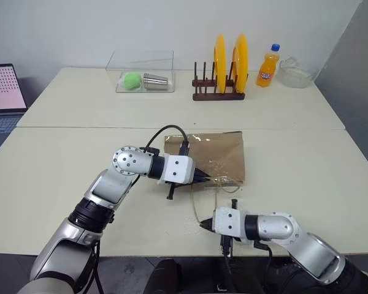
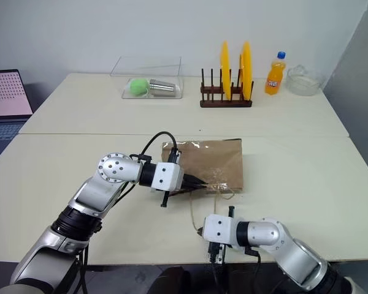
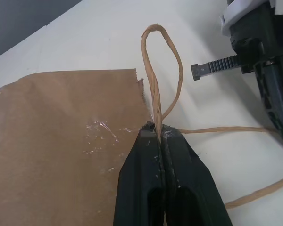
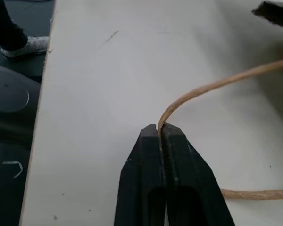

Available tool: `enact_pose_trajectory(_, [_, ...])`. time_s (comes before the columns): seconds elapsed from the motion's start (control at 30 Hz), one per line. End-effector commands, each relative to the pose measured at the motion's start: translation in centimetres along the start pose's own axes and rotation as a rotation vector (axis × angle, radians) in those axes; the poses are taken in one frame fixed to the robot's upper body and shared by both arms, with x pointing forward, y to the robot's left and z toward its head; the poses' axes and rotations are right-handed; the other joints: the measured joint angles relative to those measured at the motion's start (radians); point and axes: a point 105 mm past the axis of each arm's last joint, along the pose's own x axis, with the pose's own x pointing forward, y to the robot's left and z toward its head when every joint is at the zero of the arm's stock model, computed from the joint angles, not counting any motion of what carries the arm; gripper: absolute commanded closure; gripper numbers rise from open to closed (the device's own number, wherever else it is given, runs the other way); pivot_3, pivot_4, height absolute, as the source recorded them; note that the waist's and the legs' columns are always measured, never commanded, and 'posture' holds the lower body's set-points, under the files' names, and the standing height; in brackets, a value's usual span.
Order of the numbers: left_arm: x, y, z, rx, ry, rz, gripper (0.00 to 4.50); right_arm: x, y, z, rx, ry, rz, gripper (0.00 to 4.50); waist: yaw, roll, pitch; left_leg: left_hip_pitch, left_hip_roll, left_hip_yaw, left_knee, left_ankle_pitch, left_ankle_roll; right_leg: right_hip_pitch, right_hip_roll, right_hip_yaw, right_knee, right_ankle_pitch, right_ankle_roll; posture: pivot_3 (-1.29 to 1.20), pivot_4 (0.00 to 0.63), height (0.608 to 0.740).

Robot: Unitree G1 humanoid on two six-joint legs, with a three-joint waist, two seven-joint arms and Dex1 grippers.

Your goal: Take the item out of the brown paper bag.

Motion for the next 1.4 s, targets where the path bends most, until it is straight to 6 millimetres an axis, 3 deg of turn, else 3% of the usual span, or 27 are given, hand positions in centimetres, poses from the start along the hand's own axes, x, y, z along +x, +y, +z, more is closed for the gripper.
enact_pose_trajectory(0.03, [-1.0, 1.5, 1.4, 0.031, -0.022, 0.055, 4.50, 0.1, 0.0, -1.6, 0.034, 0.063, -0.020, 4.49, 0.000, 0.000, 0.000, 0.000, 0.000, 0.000, 0.000, 0.000, 0.000, 0.000, 0.000, 0.000, 0.000, 0.000, 0.000, 0.00, 0.150, 0.740])
enact_pose_trajectory(0.3, [-1.8, 5.1, 2.5, 0.028, -0.040, 0.149, 4.50, 0.8, 1.7, -3.9, 0.017, 0.149, 0.028, 4.49, -0.001, 0.000, -0.001, 0.005, 0.000, 0.001, 0.000, 0.000, 0.000, 0.003, 0.000, 0.000, 0.003, 0.000, 0.000, 0.00, 0.150, 0.740])
enact_pose_trajectory(0.73, [-3.0, 9.5, 3.3, 0.041, -0.052, 0.277, 4.50, 1.2, 2.1, -4.3, 0.019, 0.178, 0.044, 4.49, -0.003, -0.001, -0.002, 0.008, 0.000, 0.001, 0.000, 0.000, 0.000, 0.005, 0.001, 0.001, 0.003, 0.000, 0.000, 0.00, 0.150, 0.740])
enact_pose_trajectory(1.07, [-5.1, 12.4, 4.1, -0.020, -0.099, 0.378, 4.50, 1.1, 1.0, -3.5, -0.021, 0.163, 0.013, 4.49, -0.006, -0.001, -0.003, 0.009, 0.001, 0.001, -0.001, 0.000, 0.000, 0.005, 0.001, 0.001, 0.003, 0.000, 0.000, 0.00, 0.150, 0.740])
enact_pose_trajectory(1.27, [-6.3, 13.0, 5.6, -0.053, -0.195, 0.400, 4.50, 0.4, -0.4, -1.7, -0.036, 0.108, -0.044, 4.49, -0.006, -0.001, -0.003, 0.008, 0.001, 0.001, -0.001, 0.000, 0.000, 0.005, 0.001, 0.001, 0.003, 0.000, 0.000, 0.00, 0.150, 0.740])
enact_pose_trajectory(1.4, [-6.3, 12.4, 5.4, -0.056, -0.194, 0.391, 4.50, -0.8, -1.2, -0.5, -0.045, 0.084, -0.082, 4.31, -0.003, -0.001, -0.003, 0.007, 0.000, 0.001, 0.000, 0.000, 0.000, 0.005, 0.001, 0.001, 0.003, 0.000, 0.000, 0.00, 0.150, 0.740])
